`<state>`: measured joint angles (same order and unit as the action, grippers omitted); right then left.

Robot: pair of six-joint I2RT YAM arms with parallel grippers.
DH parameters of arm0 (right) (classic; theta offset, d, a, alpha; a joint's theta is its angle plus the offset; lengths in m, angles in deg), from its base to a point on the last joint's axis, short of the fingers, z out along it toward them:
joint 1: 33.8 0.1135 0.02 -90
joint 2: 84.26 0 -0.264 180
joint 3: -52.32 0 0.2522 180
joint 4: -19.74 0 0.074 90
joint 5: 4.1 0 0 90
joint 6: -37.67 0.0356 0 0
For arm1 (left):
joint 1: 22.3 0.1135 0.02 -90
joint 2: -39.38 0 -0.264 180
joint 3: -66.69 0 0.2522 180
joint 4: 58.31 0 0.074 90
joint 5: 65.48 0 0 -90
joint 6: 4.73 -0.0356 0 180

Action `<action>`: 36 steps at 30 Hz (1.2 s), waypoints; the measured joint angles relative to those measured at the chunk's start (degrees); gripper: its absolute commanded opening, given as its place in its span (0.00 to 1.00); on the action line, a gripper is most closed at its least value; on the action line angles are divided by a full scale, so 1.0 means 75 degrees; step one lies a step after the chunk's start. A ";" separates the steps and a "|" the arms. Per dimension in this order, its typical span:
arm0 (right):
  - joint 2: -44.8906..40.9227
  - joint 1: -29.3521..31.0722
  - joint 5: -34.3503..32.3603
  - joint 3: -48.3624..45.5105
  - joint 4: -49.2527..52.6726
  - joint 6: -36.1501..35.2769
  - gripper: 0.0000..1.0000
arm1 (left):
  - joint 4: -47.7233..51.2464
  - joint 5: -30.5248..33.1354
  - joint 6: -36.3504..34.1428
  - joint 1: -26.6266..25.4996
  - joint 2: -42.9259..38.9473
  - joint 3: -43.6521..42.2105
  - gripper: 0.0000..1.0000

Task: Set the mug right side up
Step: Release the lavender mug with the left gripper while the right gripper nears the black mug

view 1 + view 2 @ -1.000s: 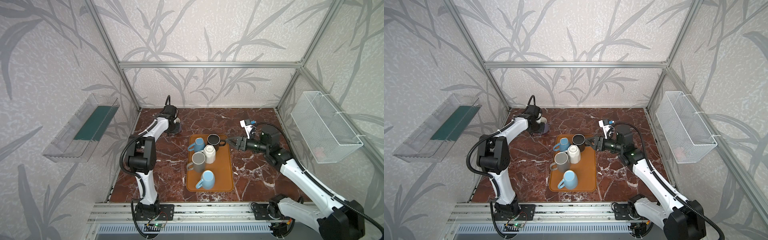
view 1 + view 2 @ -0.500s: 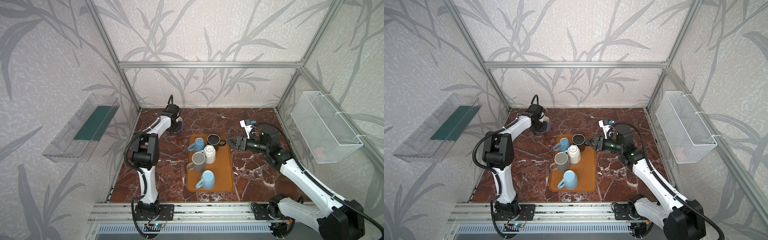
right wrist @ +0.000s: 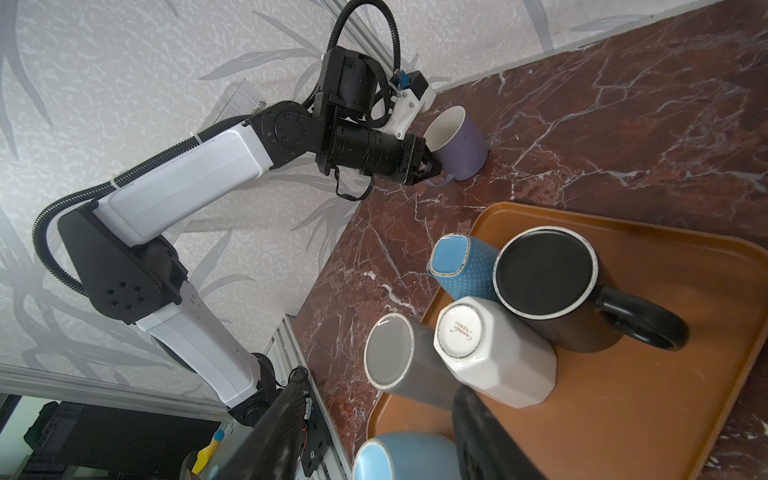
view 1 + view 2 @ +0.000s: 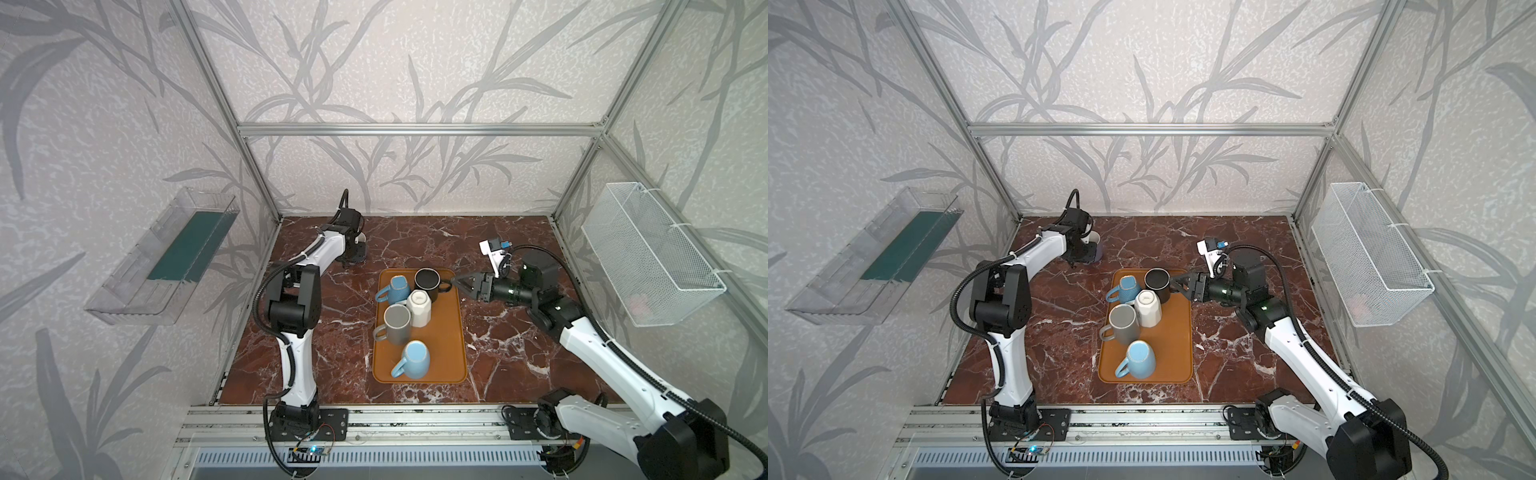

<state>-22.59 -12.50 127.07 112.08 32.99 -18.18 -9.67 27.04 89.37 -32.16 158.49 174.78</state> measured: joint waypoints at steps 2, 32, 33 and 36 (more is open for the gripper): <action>0.0000 0.0000 0.0000 0.0000 0.0015 -0.0003 0.58 | 0.0003 0.0020 0.0017 -0.0020 0.0017 0.0015 0.26; 0.0032 0.0530 -0.1495 0.0647 0.3142 -0.2369 0.59 | 0.0615 -0.0265 0.0810 -0.0064 -0.2850 -0.0787 0.39; 0.0058 0.0711 -0.1635 0.0659 0.3255 -0.2428 0.59 | 0.0612 -0.0335 0.0877 -0.0064 -0.2987 -0.0918 0.39; 0.0207 0.1116 -0.1999 0.0705 0.3471 -0.2544 0.59 | 0.0615 -0.0530 0.1052 -0.0070 -0.3331 -0.1241 0.39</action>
<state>-21.04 -4.13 112.07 117.37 59.02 -37.26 -5.06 23.07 97.26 -32.69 133.51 165.47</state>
